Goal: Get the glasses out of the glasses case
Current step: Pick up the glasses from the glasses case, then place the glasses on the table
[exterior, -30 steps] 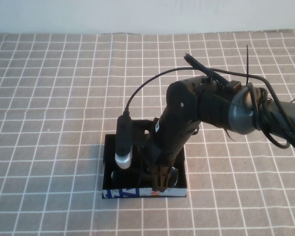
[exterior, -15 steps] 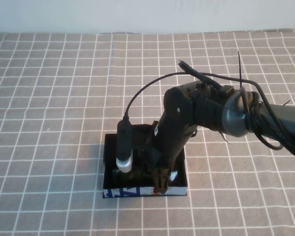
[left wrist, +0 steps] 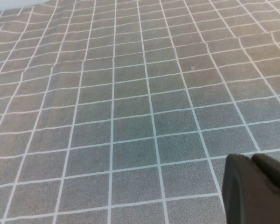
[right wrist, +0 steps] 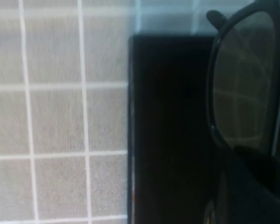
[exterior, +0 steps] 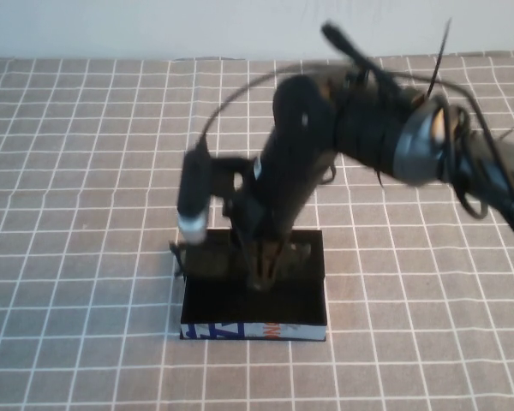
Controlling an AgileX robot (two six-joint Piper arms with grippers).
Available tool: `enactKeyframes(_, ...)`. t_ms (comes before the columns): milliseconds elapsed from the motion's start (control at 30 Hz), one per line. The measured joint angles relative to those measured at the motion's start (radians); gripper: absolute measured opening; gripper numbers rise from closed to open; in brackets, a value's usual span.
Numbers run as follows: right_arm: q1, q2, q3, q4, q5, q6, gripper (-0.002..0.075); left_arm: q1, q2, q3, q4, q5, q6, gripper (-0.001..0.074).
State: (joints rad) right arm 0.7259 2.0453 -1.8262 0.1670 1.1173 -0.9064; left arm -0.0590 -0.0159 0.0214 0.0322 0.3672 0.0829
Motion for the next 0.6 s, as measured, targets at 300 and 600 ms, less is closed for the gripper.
enactKeyframes(300, -0.039, -0.006, -0.150, -0.144, 0.109, 0.340, 0.0051, 0.000, 0.000, 0.000, 0.000, 0.000, 0.000, -0.0005)
enactKeyframes(600, -0.309, -0.016, -0.056, 0.012, 0.111, 0.649, 0.0051, 0.000, 0.000, 0.000, 0.000, 0.000, 0.000, -0.0004)
